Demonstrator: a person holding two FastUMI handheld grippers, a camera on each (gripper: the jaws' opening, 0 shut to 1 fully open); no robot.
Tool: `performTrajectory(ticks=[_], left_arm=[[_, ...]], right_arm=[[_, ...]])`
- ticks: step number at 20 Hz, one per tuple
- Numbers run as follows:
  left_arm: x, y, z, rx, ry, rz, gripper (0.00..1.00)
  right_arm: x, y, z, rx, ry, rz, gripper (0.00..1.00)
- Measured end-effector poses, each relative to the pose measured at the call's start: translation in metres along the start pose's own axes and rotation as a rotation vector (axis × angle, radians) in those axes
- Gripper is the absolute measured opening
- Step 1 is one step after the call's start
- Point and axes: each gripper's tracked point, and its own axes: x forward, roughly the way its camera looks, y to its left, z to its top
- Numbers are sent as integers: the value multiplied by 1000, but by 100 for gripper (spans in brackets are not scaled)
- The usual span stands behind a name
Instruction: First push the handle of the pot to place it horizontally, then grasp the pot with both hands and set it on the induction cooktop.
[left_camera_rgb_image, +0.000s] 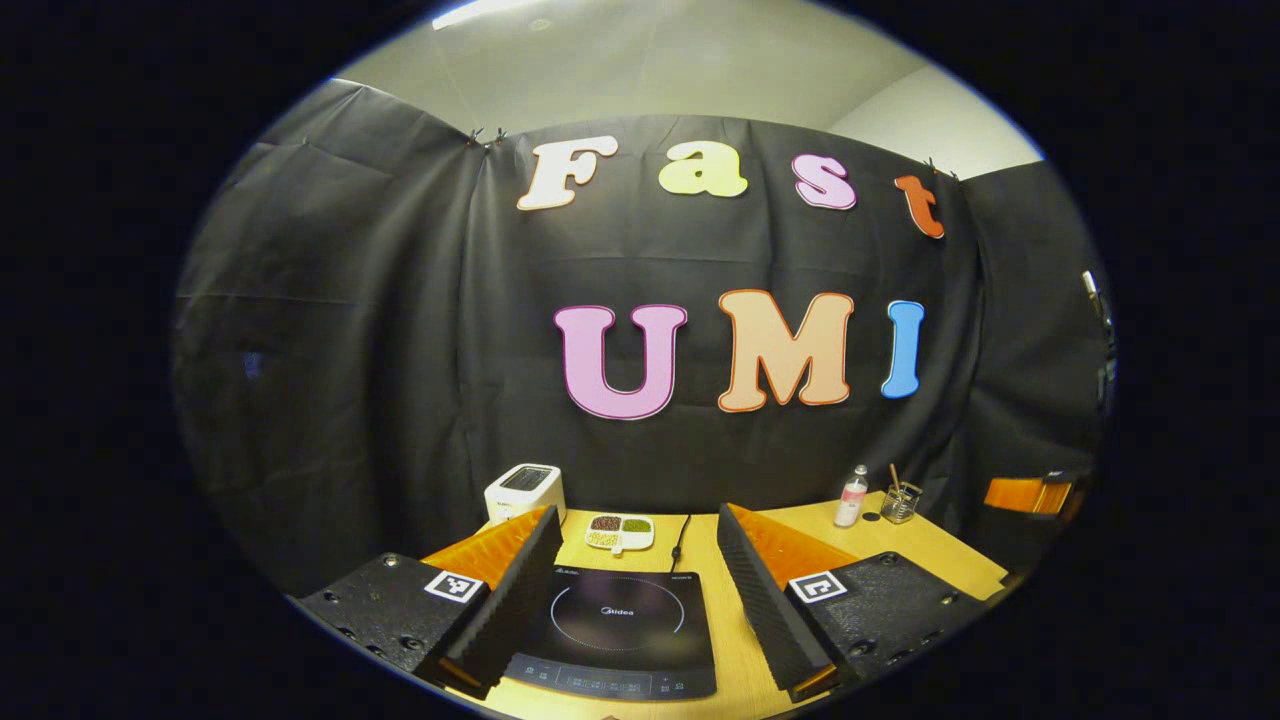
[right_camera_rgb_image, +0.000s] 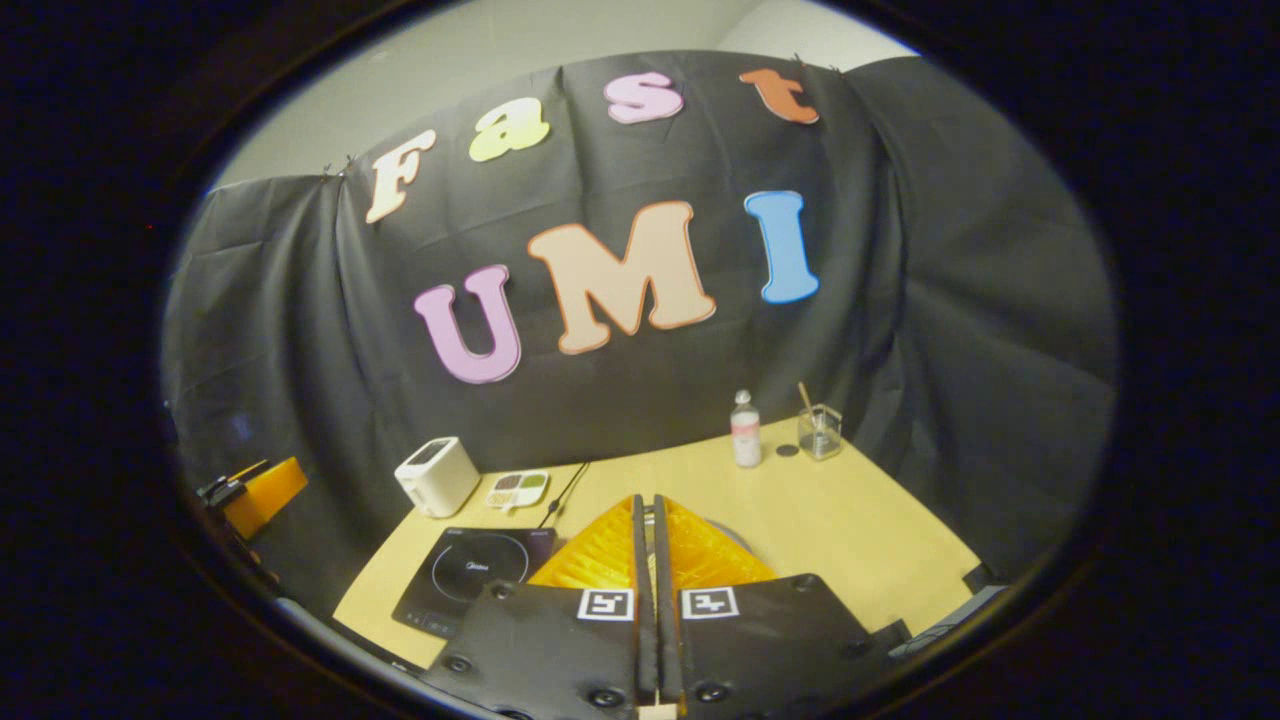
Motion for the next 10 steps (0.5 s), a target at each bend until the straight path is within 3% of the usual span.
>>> performTrajectory(ticks=[10], left_arm=[[1, 15, -33, -24, 98, 38, 92]], right_arm=[[14, 37, -124, 46, 376, 148, 0]])
